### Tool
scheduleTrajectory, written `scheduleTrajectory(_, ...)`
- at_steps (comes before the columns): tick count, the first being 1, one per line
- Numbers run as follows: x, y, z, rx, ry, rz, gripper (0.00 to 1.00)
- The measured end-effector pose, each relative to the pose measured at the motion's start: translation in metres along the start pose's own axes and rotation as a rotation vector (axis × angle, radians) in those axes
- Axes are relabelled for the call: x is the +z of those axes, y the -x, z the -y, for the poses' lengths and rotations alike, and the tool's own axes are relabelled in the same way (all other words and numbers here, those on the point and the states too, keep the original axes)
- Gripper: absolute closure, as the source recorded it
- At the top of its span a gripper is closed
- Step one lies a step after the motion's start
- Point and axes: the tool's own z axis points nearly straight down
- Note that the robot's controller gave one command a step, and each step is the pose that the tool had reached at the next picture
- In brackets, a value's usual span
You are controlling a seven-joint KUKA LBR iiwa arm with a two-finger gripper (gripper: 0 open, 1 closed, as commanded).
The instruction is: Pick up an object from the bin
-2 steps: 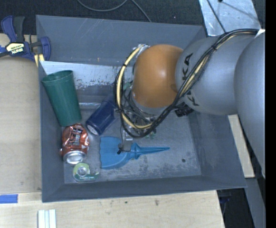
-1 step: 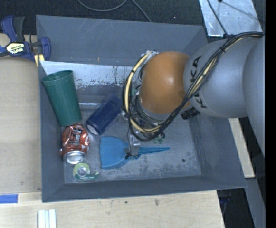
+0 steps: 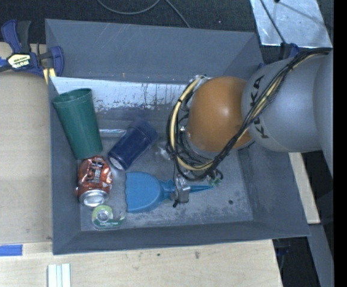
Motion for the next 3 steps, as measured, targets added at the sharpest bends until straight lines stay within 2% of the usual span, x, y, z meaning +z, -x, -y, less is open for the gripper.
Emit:
scheduleTrajectory(1,0.023,-0.052,-0.001,-0.076,0.003,0.005,1.0)
scheduleTrajectory(2,0.023,-0.052,-0.001,-0.076,0.003,0.005,1.0)
scheduleTrajectory(3,-0.018,-0.052,0.006,-0.089,0.005,-0.004,1.0)
